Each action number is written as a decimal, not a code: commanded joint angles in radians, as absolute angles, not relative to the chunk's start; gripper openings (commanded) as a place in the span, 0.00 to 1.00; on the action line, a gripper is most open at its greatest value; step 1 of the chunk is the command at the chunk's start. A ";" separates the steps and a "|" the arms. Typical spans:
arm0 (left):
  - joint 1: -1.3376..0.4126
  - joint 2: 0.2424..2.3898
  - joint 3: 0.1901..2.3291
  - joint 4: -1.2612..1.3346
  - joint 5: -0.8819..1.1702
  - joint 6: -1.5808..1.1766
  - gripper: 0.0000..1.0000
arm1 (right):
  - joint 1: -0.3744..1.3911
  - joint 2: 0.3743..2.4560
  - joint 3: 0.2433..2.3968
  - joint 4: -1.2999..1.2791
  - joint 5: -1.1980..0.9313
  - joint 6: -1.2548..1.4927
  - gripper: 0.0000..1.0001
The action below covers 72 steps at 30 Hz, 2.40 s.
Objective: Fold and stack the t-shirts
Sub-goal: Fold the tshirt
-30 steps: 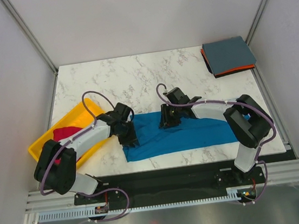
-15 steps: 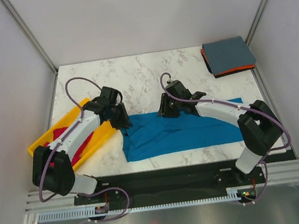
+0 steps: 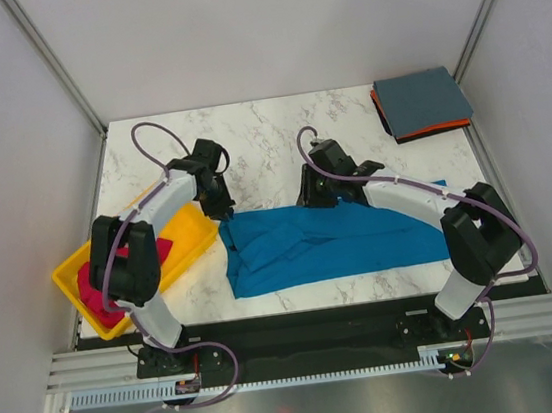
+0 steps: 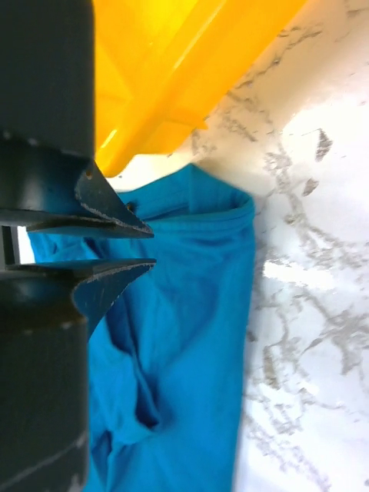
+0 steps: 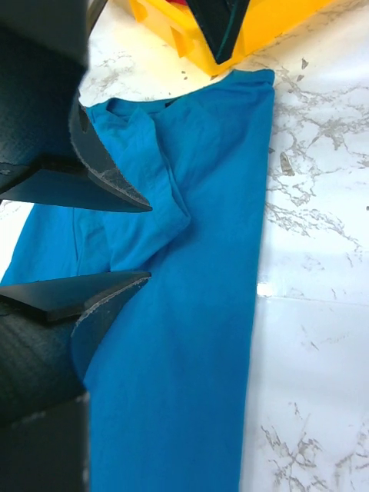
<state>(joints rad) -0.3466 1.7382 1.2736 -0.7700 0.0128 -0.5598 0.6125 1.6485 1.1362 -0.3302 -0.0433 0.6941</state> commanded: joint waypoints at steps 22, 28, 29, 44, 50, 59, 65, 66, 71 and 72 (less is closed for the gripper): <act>-0.341 1.982 1.419 -0.781 -0.126 -0.495 0.09 | 0.508 1.640 1.104 -0.290 -0.048 0.660 0.44; -0.342 2.032 1.457 -0.782 -0.121 -0.505 0.07 | 0.486 1.598 1.097 -0.290 -0.041 0.670 0.44; -0.342 2.036 1.462 -0.782 -0.123 -0.505 0.07 | 0.486 1.592 1.095 -0.291 -0.043 0.672 0.44; -0.310 2.405 2.079 -0.810 -0.008 -0.502 0.06 | 0.439 1.511 1.124 -0.322 0.018 0.657 0.44; -0.282 2.568 2.498 -0.779 0.244 -0.506 0.09 | 0.420 1.483 1.141 -0.360 0.054 0.623 0.44; -0.293 2.138 2.128 -0.718 0.322 -0.479 0.18 | 0.416 1.364 1.080 -0.400 0.038 0.633 0.45; -0.382 1.935 1.768 -0.718 0.183 -0.512 0.12 | 0.416 1.266 1.017 -0.419 0.003 0.658 0.45; -0.396 1.901 1.728 -0.718 0.148 -0.534 0.10 | 0.416 1.256 1.014 -0.425 0.002 0.657 0.45; -0.439 1.884 1.565 -0.706 0.092 -0.571 0.07 | 0.416 1.188 0.996 -0.462 -0.018 0.657 0.45; -0.440 1.900 1.562 -0.704 0.092 -0.571 0.06 | 0.416 1.178 0.986 -0.463 -0.017 0.657 0.46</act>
<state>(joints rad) -0.4473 1.8729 1.5990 -0.7101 0.1555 -0.5377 0.4187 1.2278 1.0016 -0.4427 -0.0063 0.6502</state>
